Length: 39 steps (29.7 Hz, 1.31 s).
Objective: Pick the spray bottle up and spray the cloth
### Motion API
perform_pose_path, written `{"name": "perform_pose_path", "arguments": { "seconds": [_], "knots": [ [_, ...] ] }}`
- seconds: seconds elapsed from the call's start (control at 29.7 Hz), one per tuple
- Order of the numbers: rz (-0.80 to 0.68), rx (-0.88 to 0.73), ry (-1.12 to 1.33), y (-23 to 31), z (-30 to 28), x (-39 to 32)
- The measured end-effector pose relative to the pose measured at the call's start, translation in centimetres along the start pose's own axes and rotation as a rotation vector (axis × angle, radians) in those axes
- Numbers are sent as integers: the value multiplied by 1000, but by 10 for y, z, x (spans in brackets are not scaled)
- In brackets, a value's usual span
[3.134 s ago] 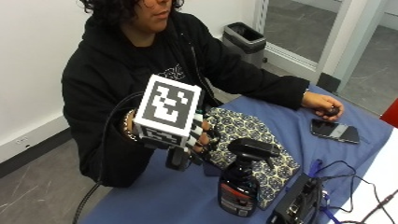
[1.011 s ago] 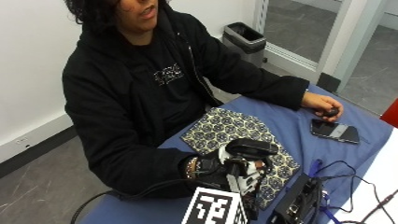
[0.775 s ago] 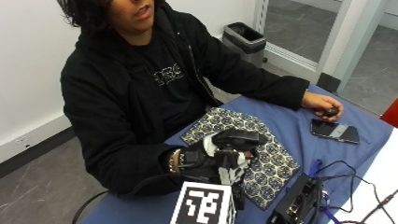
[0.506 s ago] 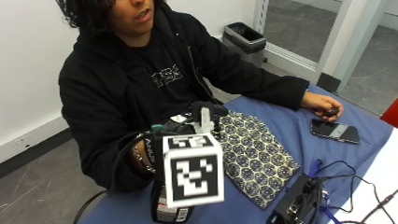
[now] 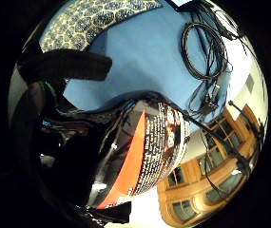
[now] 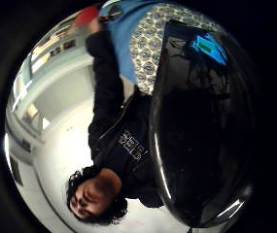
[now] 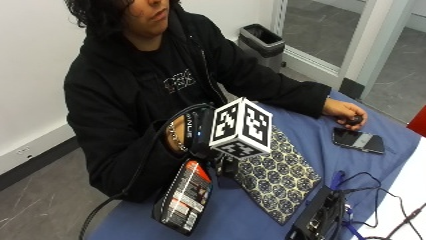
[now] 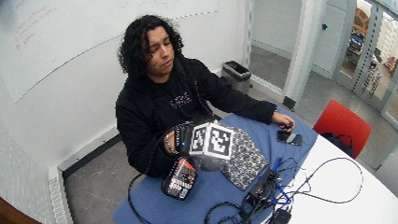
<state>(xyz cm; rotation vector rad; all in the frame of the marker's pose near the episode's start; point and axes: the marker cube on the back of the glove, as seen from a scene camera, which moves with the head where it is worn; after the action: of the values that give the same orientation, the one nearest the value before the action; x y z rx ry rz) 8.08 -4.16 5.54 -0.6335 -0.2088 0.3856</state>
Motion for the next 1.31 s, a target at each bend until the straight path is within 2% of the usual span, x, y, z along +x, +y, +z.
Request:
{"name": "perform_pose_path", "arguments": {
  "seconds": [0.2, 0.47, 0.74, 0.98, 1.11, 1.31],
  "knots": [
    [51, -172, 125, -44, 29, -28],
    [120, -321, 225, -85, 61, -43],
    [118, -362, 243, -93, 70, -47],
    [86, -317, 224, -88, 59, -48],
    [25, -201, 161, -85, 30, -52],
    [-241, 67, 31, -55, -5, -66]
  ]
}}
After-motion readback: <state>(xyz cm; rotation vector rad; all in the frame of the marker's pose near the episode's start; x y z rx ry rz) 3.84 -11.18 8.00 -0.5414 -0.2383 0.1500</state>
